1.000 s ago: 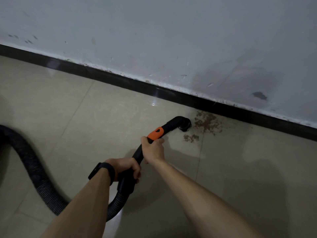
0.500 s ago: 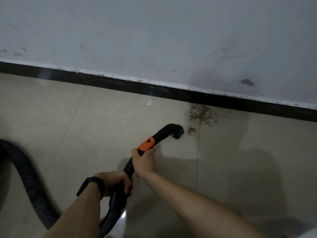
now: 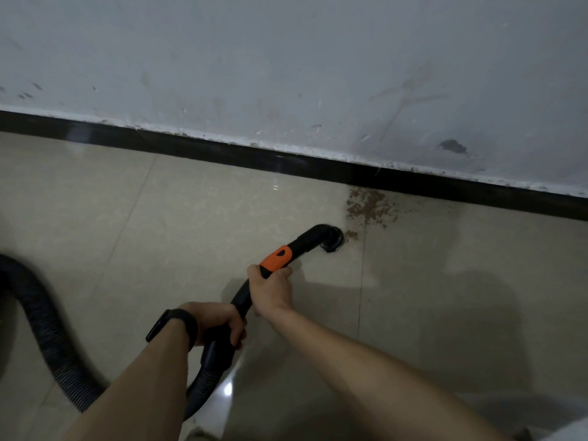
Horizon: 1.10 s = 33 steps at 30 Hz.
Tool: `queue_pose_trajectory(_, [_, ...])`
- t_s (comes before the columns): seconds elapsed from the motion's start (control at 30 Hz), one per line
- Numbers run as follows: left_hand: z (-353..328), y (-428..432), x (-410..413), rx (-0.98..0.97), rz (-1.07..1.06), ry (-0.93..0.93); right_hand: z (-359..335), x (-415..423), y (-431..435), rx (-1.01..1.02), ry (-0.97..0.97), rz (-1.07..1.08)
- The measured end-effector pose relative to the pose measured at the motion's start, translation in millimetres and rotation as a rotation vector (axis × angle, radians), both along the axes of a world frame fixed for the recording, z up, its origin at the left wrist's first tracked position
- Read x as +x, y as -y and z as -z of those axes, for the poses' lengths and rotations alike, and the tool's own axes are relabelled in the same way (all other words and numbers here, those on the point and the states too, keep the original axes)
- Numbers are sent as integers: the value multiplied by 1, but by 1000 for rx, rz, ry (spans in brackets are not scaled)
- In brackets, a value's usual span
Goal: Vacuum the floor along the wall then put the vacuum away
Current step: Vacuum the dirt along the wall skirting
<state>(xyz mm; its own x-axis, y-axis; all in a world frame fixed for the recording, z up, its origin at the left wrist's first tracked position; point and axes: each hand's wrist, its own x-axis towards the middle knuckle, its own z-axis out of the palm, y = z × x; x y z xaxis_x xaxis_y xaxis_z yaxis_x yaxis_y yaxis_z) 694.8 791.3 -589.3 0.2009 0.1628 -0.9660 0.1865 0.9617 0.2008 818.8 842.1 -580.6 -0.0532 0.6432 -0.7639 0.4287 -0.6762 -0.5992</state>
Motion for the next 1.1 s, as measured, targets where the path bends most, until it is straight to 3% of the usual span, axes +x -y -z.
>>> queue_pose_trajectory(0.3, [6, -26, 18, 33, 98, -72, 13, 20, -28, 39, 4, 14])
queue_pose_trajectory(0.53, [-5, -55, 34, 224, 72, -215, 13, 26, -67, 104, 30, 179])
queue_pose_trajectory(0.83, [-8, -76, 42, 392, 36, -294, 17, 27, -108, 117, -3, 238])
queue_pose_trajectory(0.97, [-8, -82, 49, 452, 246, -213, 13, 36, -124, 9, -218, 536])
queue_pose_trajectory(1.1, [-30, -95, 57, 305, 471, 6, 1, 56, -116, -114, -461, 779])
